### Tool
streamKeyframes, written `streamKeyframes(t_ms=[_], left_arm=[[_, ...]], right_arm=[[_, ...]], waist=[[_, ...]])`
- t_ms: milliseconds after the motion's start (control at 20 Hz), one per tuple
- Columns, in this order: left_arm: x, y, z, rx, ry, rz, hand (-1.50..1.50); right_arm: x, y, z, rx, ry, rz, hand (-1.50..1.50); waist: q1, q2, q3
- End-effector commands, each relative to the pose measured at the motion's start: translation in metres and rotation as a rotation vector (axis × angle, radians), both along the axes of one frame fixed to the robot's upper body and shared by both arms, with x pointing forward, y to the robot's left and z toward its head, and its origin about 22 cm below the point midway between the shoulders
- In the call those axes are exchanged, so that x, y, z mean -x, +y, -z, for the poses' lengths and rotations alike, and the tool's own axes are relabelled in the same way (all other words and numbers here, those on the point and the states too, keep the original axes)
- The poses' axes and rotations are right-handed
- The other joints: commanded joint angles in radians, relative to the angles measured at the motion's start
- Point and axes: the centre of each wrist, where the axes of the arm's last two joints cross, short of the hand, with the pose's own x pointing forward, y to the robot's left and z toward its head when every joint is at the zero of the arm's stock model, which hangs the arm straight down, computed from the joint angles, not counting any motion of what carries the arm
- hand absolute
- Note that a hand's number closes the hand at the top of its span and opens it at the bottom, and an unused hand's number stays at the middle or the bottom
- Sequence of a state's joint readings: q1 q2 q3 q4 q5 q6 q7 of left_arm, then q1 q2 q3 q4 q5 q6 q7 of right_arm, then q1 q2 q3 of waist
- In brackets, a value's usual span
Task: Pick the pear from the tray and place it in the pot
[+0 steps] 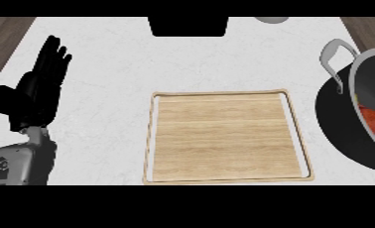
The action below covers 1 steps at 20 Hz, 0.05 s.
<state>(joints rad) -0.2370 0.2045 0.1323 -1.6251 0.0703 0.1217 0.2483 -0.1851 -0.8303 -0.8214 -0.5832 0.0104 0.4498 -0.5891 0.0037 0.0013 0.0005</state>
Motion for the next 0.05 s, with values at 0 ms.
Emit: streamKeyframes(t_ms=[0], left_arm=[[0.0044, -0.0001, -0.0098, -0.007, 0.019, 0.0, 0.0]], right_arm=[[0.0142, -0.0058, 0.005, -0.028, 0.003, -0.001, -1.5]], waist=[[-0.002, -0.001, 0.0]])
